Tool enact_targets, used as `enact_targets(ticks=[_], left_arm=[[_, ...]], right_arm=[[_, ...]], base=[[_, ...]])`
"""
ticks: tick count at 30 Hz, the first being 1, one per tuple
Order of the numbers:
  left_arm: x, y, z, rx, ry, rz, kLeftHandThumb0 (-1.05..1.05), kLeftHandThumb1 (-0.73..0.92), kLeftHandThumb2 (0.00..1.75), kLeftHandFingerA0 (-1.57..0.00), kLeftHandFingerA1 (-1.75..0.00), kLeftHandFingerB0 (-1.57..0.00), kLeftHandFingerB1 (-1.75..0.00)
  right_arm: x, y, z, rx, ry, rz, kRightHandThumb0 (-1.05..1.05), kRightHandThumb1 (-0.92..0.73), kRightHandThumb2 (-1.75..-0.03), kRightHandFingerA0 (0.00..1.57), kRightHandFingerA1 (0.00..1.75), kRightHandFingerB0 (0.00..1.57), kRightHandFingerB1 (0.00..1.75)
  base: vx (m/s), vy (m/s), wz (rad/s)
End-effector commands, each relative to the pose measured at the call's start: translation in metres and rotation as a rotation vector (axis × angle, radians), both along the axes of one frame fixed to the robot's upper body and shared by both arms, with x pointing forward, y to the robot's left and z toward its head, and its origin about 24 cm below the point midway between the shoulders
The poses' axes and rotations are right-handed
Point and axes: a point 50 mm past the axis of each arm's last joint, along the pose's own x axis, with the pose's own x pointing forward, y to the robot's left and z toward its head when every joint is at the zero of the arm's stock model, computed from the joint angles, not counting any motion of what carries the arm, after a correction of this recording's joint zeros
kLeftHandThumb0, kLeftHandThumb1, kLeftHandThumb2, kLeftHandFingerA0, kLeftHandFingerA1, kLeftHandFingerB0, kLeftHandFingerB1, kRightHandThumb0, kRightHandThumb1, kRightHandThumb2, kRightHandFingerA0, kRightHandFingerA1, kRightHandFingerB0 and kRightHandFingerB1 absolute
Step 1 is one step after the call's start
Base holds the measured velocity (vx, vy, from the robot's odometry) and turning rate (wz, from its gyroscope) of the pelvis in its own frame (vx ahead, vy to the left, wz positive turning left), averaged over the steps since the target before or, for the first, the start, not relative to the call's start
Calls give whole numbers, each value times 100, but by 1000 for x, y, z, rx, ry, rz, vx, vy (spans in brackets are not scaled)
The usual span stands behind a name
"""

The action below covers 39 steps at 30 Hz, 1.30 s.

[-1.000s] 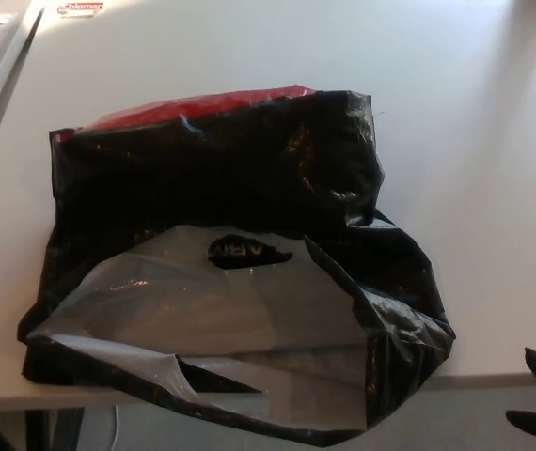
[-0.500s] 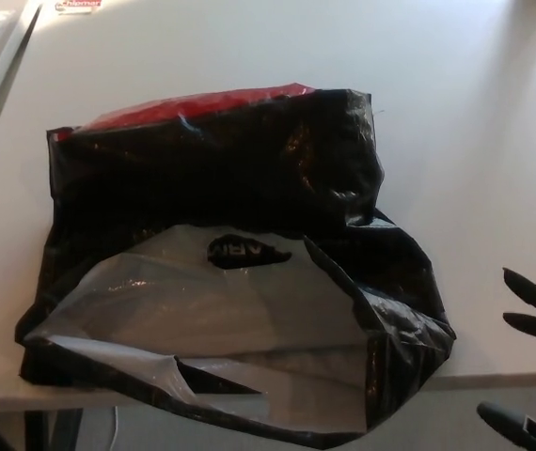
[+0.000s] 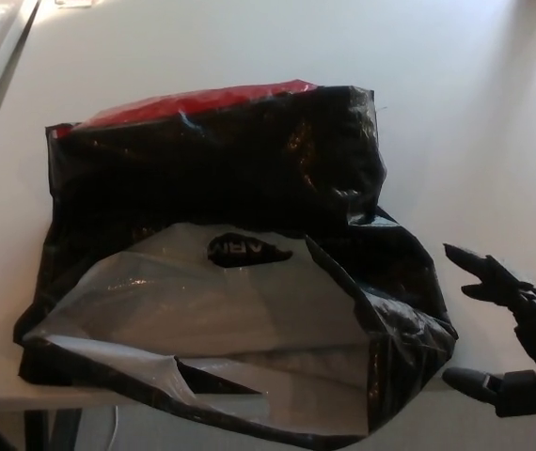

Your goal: A plastic bag is kept infront of the robot in the middle of the desk and the robot uses both its hands to grab it from the top and lifts it up and then releases it.

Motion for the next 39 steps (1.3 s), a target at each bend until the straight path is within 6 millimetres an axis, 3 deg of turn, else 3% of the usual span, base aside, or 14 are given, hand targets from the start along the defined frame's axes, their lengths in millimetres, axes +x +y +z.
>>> enact_targets(ticks=[1, 10, 14, 20, 23, 27, 30, 31, 33, 34, 35, 36, 37, 39], left_arm=[[7, 6, -4, 136, -10, 16, -41, 42, 53, -51, -43, -32, -33], [28, -4, -12, 137, 0, 41, -43, 53, 56, -46, -41, -32, -32], [40, -9, -10, 117, 1, 36, -47, 62, 58, -43, -40, -31, -32], [55, -19, -3, 55, -32, -2, -38, 62, 59, -44, -39, -30, -32], [70, -32, 7, 12, -86, -65, -36, 62, 59, -43, -40, -30, -33], [82, -55, 6, -76, -102, -139, -36, 65, 61, -40, -40, -29, -33], [82, -73, 0, -100, -92, -209, -38, 68, 61, -41, -41, -26, -32], [80, -80, -3, -101, -78, -260, -47, 58, 77, -35, -49, -21, -40], [78, -88, -6, -106, -65, -309, -48, 58, 77, -35, -49, -21, -40], [77, -93, -9, -118, -51, -333, -45, 73, 61, -40, -40, -25, -29], [76, -101, -12, -128, -32, -375, -54, 60, 84, -33, -50, -19, -41], [75, -104, -13, -122, -30, -387, -54, 60, 84, -33, -50, -19, -41], [74, -106, -13, -129, -27, -401, -46, 73, 62, -39, -41, -24, -30], [72, -109, -13, -121, -20, -436, -46, 75, 62, -37, -42, -23, -31]], right_arm=[[11, -4, -7, -197, 14, 3, -64, -38, -69, 43, 48, 10, 35], [19, 9, -14, -208, 8, 39, -66, -39, -71, 43, 48, 10, 35], [19, 16, -16, -203, -3, 55, -67, -39, -72, 42, 48, 8, 33], [19, 19, -17, -203, -1, 61, -66, -39, -73, 41, 49, 7, 30], [21, 25, -17, -196, -19, 72, -66, -40, -72, 42, 49, 8, 29], [21, 28, -17, -199, -19, 76, -64, -39, -72, 40, 48, 6, 29], [20, 30, -17, -192, -25, 82, -64, -39, -72, 41, 48, 6, 28], [20, 31, -18, -189, -21, 84, -64, -39, -73, 40, 48, 6, 26], [20, 32, -18, -185, -17, 85, -64, -39, -73, 39, 48, 6, 27], [20, 32, -17, -185, -18, 86, -65, -40, -73, 38, 48, 5, 29], [20, 32, -16, -185, -19, 89, -65, -40, -74, 39, 49, 5, 28], [20, 32, -16, -186, -20, 89, -65, -40, -74, 39, 49, 5, 28], [21, 32, -16, -185, -23, 89, -66, -40, -73, 40, 49, 6, 29], [22, 32, -15, -185, -29, 88, -66, -40, -74, 40, 49, 6, 29]], base=[[0, 0, 0], [0, 0, 0], [0, 0, 0], [0, 0, 0], [0, 0, 0], [0, 0, 0], [0, 0, 0], [0, 0, 0], [0, 0, 0], [0, 0, 0], [0, 0, 0], [0, 0, 0], [0, 0, 0], [0, 0, 0]])
